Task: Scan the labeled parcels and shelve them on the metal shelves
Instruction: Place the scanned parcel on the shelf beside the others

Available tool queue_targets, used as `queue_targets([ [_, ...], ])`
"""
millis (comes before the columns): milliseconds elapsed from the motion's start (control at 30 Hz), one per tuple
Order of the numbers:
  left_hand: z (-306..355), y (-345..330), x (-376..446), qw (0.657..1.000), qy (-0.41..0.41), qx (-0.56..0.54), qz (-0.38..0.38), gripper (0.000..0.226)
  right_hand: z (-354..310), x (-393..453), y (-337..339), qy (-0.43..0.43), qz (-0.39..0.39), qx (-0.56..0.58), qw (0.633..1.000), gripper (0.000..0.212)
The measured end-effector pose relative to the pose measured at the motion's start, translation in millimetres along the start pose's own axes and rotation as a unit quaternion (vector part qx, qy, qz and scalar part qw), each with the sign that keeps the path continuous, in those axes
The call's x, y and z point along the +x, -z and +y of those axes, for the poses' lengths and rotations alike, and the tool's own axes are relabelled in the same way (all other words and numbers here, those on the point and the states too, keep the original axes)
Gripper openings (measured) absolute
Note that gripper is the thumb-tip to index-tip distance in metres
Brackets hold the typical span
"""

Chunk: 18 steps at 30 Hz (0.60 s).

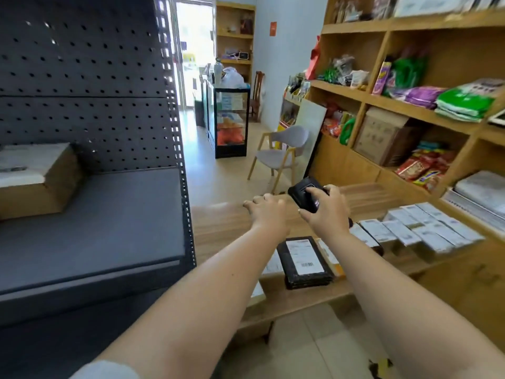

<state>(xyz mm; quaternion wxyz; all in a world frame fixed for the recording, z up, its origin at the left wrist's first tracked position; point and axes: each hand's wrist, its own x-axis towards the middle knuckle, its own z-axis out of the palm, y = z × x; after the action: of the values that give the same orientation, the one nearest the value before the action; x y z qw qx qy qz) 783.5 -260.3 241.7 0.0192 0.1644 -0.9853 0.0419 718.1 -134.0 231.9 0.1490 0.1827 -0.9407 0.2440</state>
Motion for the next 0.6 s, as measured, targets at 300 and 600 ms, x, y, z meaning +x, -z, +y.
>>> queue_targets([
  [300, 9, -128, 19, 0.980, 0.153, -0.095, -0.087, 0.074, 73, 7, -90, 0.025, -0.151, 0.064, 0.986, 0.055],
  [600, -4, -237, -28, 0.734, 0.530, -0.391, -0.165, 0.125, 93, -28, -171, -0.021, -0.278, 0.187, 0.942, 0.050],
])
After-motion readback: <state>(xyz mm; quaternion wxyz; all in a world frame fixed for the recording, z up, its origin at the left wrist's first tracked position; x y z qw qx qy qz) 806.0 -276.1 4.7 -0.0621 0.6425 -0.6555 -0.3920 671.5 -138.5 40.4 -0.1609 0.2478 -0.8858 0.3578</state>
